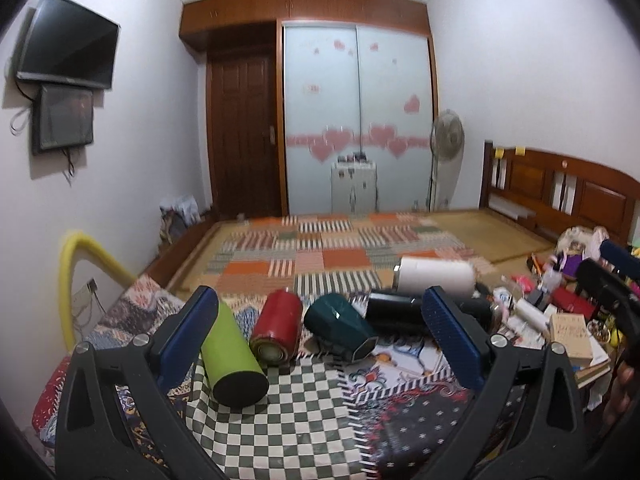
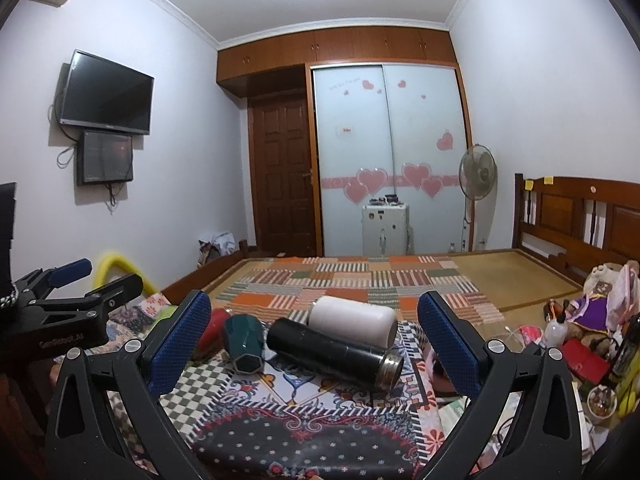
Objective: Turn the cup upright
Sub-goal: 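Move the left tool down toward the lying red thermos bottle, then close the left tool on the red thermos bottle's body, then lift the red thermos with the left tool toward the right tool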
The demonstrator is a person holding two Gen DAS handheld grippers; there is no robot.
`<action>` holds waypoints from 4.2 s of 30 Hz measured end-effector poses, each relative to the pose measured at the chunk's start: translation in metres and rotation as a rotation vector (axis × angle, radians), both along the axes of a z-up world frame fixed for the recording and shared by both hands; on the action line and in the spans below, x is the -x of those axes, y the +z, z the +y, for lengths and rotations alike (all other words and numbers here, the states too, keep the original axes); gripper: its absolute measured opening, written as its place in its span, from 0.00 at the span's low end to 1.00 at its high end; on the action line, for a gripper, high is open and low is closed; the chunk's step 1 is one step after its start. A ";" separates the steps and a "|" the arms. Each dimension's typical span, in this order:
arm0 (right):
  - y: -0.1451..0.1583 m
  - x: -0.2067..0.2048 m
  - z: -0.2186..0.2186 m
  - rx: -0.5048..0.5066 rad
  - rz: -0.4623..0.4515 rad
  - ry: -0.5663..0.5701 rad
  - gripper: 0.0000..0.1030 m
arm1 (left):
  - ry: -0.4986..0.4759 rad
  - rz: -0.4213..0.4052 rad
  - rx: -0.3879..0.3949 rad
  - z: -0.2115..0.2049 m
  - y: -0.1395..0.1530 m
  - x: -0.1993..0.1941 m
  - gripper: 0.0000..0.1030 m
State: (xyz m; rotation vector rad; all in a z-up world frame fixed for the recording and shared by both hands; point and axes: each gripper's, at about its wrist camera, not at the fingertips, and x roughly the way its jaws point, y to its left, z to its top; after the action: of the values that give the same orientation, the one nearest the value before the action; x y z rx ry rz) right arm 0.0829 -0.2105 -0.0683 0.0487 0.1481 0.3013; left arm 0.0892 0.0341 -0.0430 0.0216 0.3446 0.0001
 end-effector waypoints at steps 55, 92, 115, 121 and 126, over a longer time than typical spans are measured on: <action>-0.049 -0.102 0.003 0.065 0.191 -0.005 1.00 | -0.068 0.802 -0.055 0.067 -0.117 -0.242 0.61; -0.017 -0.037 -0.017 0.048 0.096 -0.020 1.00 | -0.347 0.621 -0.071 -0.047 -0.048 -0.111 0.60; -0.043 -0.040 0.001 0.118 0.186 0.027 1.00 | -0.372 0.595 -0.107 -0.066 -0.113 -0.085 0.60; -0.045 -0.037 0.008 0.121 0.195 0.043 1.00 | -0.364 0.583 -0.118 -0.067 -0.113 -0.082 0.60; -0.044 -0.038 0.012 0.120 0.213 0.044 1.00 | -0.371 0.546 -0.118 -0.061 -0.103 -0.069 0.62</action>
State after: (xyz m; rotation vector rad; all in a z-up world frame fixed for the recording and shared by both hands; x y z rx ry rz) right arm 0.1211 -0.1988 -0.1126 -0.0412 0.3790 0.3308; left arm 0.1579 -0.0271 -0.1458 0.2045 0.8827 -0.3583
